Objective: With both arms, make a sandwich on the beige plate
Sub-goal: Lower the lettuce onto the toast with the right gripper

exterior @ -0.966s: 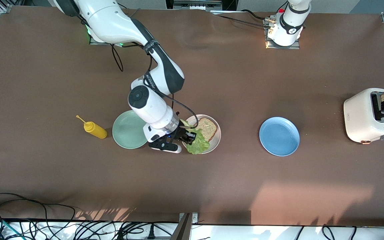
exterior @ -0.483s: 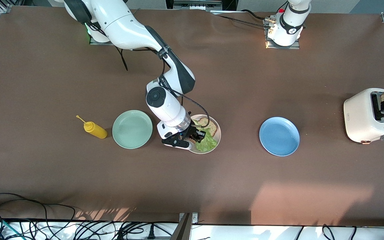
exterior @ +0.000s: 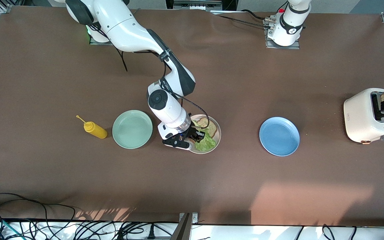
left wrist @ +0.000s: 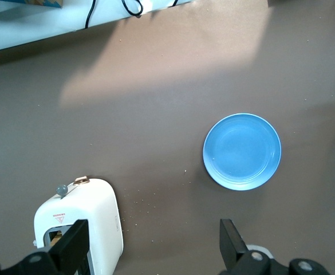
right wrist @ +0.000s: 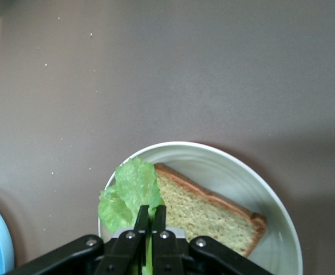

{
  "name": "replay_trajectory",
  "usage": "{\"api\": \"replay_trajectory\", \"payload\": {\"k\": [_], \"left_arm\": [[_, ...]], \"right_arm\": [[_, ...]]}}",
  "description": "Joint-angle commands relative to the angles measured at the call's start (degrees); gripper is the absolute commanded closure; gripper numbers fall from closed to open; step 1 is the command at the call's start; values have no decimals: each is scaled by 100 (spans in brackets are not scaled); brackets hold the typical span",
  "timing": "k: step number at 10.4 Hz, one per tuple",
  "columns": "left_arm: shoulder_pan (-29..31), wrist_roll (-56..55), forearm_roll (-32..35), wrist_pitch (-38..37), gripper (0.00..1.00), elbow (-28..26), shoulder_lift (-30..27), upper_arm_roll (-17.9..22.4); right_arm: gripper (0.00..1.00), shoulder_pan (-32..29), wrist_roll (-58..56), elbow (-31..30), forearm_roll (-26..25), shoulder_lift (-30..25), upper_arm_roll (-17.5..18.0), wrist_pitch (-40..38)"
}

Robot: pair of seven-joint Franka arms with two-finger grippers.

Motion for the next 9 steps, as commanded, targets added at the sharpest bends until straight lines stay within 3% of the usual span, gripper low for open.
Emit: {"api": "replay_trajectory", "payload": {"k": [1,5,9], "left_arm": [[32,16,-65,-69,0,-2,-31,-22],[23,16,-65,-69,0,-10,-31,-22],[32,16,-65,-69,0,-10,-31,-22]], "right_arm": [[100,91,358,30,212,68,-33,20],[100,74,639,-14,230,-2,11,-67],[100,-111,809,-14,230,-389,160,-937]]}}
